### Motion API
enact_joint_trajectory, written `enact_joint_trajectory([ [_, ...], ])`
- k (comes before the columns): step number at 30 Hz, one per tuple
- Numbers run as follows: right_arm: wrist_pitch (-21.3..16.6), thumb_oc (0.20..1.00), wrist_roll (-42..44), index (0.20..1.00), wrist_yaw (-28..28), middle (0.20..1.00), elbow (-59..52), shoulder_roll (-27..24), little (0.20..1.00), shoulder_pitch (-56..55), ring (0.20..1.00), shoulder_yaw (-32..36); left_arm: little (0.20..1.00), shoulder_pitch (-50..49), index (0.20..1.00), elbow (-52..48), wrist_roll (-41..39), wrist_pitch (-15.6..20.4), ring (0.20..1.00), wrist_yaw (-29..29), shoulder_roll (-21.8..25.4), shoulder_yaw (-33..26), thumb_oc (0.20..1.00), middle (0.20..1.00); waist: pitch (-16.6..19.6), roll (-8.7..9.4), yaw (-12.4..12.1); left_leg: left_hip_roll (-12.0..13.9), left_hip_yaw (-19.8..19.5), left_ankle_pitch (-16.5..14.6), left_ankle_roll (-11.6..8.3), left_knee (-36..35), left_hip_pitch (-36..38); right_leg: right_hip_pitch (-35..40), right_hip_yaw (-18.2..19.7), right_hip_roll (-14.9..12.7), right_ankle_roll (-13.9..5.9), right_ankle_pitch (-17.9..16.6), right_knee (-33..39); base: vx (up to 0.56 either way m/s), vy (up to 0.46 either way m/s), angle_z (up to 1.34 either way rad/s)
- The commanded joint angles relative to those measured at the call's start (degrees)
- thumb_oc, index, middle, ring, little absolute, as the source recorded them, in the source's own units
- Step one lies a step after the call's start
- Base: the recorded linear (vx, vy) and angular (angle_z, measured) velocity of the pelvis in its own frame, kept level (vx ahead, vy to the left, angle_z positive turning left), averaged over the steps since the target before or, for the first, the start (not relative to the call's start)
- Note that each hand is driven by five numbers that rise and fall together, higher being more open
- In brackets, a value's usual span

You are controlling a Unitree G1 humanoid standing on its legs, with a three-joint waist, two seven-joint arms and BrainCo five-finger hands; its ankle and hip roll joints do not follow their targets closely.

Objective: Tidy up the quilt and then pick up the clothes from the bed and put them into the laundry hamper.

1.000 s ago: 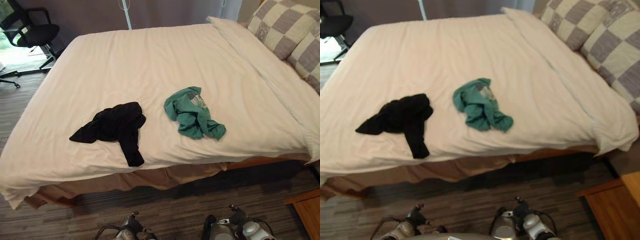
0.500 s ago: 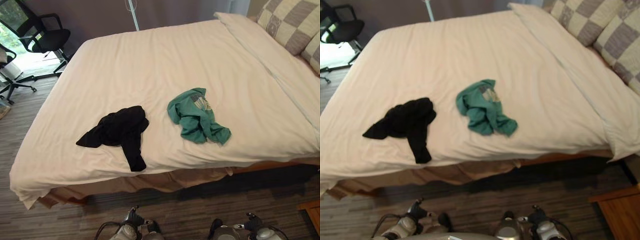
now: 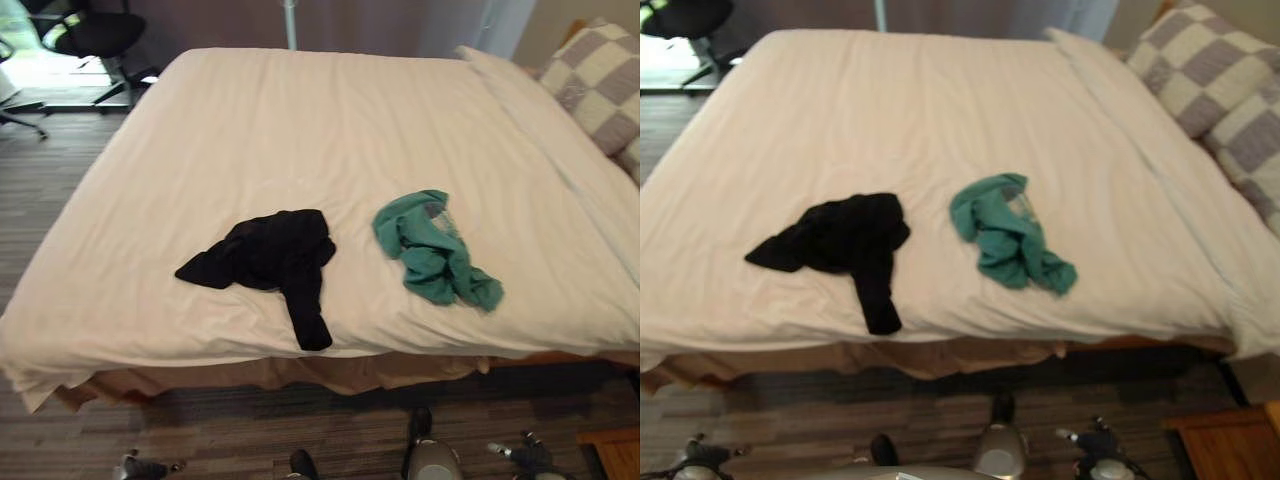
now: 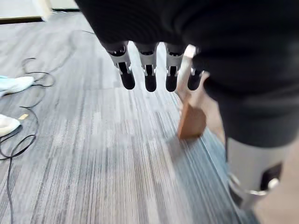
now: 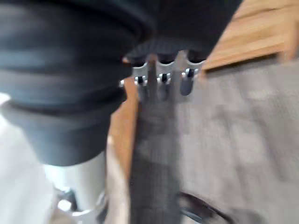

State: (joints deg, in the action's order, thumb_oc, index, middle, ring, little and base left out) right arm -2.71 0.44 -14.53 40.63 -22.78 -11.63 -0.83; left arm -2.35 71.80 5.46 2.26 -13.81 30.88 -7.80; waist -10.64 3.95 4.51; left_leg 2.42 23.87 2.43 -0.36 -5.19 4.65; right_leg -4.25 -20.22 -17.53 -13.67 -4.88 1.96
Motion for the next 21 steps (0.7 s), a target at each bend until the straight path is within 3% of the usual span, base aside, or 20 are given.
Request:
enact_joint_trajectory([
  [1, -3.4, 1.000, -12.8, 1.000, -6.3, 1.000, -9.2, -10.5, 1.000, 0.8, 1.000, 5.8, 1.000, 0.0, 1.000, -12.4, -1.7, 6.0, 1.000, -6.7, 5.5, -2.6, 1.000, 1.000, -1.7, -0.94, -0.4, 6.8, 2.7, -3.4, -7.11, 0.2, 2.1, 2.4, -1.6, 1.1, -0.60, 0.5, -3.0, 0.12, -0.048, 0.38],
  [2, -4.5, 1.000, -18.3, 1.000, -7.2, 1.000, -17.4, -15.2, 1.000, -1.0, 1.000, 9.1, 1.000, -3.0, 1.000, -27.8, 0.2, 8.9, 1.000, -7.5, 8.7, -4.4, 1.000, 1.000, -1.4, -1.29, -0.8, 6.7, 2.4, -3.3, -7.19, 0.2, 2.2, 3.9, -2.4, 1.2, -0.71, 0.7, -1.6, 0.12, -0.048, 0.32],
  [3, -4.3, 1.000, -18.5, 1.000, -7.0, 1.000, -18.0, -15.2, 1.000, -1.5, 1.000, 9.4, 1.000, -3.8, 1.000, -28.8, 0.4, 8.4, 1.000, -7.4, 8.4, -4.8, 1.000, 1.000, -1.3, -1.36, -0.7, 6.7, 2.4, -3.3, -7.21, 0.2, 2.3, 4.1, -2.5, 1.3, -0.71, 0.6, -1.5, 0.12, -0.051, 0.28],
  [6, -5.0, 1.000, -24.1, 1.000, -7.7, 1.000, -25.6, -20.6, 1.000, -0.6, 1.000, 12.0, 1.000, -4.6, 1.000, -45.5, 1.9, 11.8, 1.000, -6.7, 12.9, -7.4, 1.000, 1.000, -0.7, -2.11, -1.1, 6.7, 1.9, -3.2, -7.49, 0.2, 2.9, 6.2, -3.8, 1.3, -0.81, 0.8, -0.1, 0.08, -0.035, 0.06],
  [8, -5.2, 1.000, -25.0, 1.000, -7.6, 1.000, -27.1, -22.0, 1.000, 0.5, 1.000, 11.9, 1.000, -3.7, 1.000, -48.7, 1.3, 12.7, 1.000, -6.5, 13.6, -7.6, 1.000, 1.000, -0.6, -2.27, -1.1, 6.7, 1.8, -3.2, -7.59, 0.2, 3.0, 6.7, -4.2, 1.3, -0.82, 0.8, 0.3, 0.06, -0.027, -0.01],
  [10, -5.8, 1.000, -26.0, 1.000, -6.4, 1.000, -30.6, -25.8, 1.000, 4.4, 1.000, 10.0, 1.000, 0.5, 1.000, -54.5, 1.7, 13.4, 1.000, -5.2, 17.2, -5.9, 1.000, 1.000, -0.4, -2.81, -1.1, 6.6, 1.8, -3.2, -7.76, 0.2, 3.4, 7.4, -4.3, 1.3, -0.75, 0.9, 1.0, 0.07, -0.029, -0.03],
  [14, -6.1, 1.000, -25.0, 1.000, -5.9, 1.000, -33.1, -27.8, 1.000, 13.3, 1.000, 3.6, 1.000, 10.7, 1.000, -55.0, 2.2, 12.2, 1.000, -3.1, 19.1, 2.5, 1.000, 1.000, -1.7, -3.60, -0.4, 6.7, 2.4, -2.7, -7.87, 0.2, 2.9, 6.5, -3.9, 1.3, -0.65, 0.4, 1.2, -0.03, -0.017, -0.03],
  [16, -5.8, 1.000, -23.3, 1.000, -6.6, 1.000, -33.3, -26.0, 1.000, 23.3, 1.000, -3.7, 1.000, 22.3, 1.000, -49.0, 3.3, 9.9, 1.000, -2.6, 18.1, 12.6, 1.000, 1.000, -5.3, -4.71, 0.6, 6.7, 3.6, -1.7, -7.88, 0.2, 1.0, 3.0, -2.2, 1.1, -0.70, -0.5, 0.7, -0.19, 0.019, -0.21],
  [17, -5.7, 1.000, -23.3, 1.000, -6.7, 1.000, -32.9, -26.0, 1.000, 23.9, 1.000, -3.9, 1.000, 23.2, 1.000, -48.3, 3.3, 10.0, 1.000, -2.8, 18.1, 13.1, 1.000, 1.000, -5.5, -4.68, 0.5, 6.7, 3.7, -1.7, -7.87, 0.2, 0.8, 2.8, -2.1, 1.1, -0.68, -0.6, 0.7, -0.13, 0.010, -0.30],
  [19, -5.1, 1.000, -23.3, 1.000, -7.5, 1.000, -34.0, -23.1, 1.000, 31.0, 1.000, -10.1, 1.000, 32.8, 1.000, -39.7, 6.8, 7.0, 1.000, -3.5, 16.1, 21.4, 1.000, 1.000, -8.2, -5.61, 1.7, 6.9, 5.0, -0.5, -8.12, 0.2, -1.4, -1.0, -0.6, 0.7, -0.81, -1.6, 0.4, -0.16, 0.012, -0.17],
  [21, -5.2, 1.000, -23.3, 1.000, -8.1, 1.000, -35.0, -21.9, 1.000, 33.0, 1.000, -11.8, 1.000, 38.1, 1.000, -35.2, 9.0, 6.0, 1.000, -3.6, 15.3, 25.3, 1.000, 1.000, -9.2, -5.84, 2.0, 7.0, 5.7, 0.0, -8.27, 0.3, -2.6, -2.7, -0.1, 0.5, -0.86, -2.0, 0.2, -0.12, -0.001, -0.31],
])
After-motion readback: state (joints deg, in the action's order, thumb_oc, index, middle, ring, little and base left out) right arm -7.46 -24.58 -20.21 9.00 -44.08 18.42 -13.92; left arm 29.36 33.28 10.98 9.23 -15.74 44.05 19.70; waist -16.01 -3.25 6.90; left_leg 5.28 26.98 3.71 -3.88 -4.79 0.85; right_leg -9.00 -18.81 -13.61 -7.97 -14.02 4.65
